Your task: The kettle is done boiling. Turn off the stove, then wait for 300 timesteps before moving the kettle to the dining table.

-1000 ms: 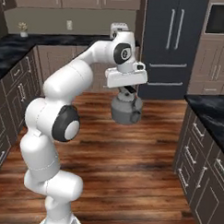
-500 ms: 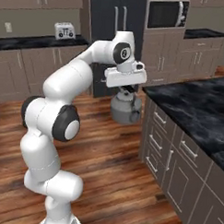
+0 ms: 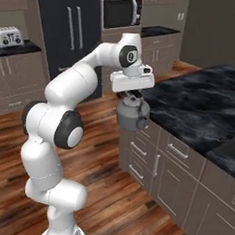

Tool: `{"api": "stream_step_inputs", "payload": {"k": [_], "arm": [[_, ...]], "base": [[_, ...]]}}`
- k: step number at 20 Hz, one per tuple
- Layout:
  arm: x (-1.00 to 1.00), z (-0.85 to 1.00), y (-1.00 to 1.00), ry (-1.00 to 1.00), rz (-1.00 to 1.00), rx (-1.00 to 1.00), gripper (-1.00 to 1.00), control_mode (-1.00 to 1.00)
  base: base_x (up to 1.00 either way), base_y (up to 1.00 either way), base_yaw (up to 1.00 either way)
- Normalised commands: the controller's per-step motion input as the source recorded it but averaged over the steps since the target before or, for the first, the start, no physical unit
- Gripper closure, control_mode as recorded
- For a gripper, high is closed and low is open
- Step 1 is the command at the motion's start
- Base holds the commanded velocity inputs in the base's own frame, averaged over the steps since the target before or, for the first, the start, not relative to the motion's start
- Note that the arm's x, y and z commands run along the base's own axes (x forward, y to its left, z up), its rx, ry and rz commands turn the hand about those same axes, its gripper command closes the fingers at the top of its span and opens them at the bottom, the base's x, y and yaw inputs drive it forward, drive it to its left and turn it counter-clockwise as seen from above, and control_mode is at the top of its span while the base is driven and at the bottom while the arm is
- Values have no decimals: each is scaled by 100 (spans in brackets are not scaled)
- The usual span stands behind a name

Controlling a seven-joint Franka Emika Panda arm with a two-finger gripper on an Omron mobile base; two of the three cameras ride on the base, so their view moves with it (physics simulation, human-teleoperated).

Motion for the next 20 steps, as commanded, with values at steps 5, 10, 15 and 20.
{"api": "stream_step_inputs", "payload": {"k": [5,10,15,20], "arm": [[0,0,0,0,0,0,100,100],[0,0,0,0,0,0,100,100],[0,0,0,0,0,0,100,100],[0,0,0,0,0,0,100,100]], "base": [[68,60,-43],[68,72,-37],[72,76,-35],[67,73,-35]]}}
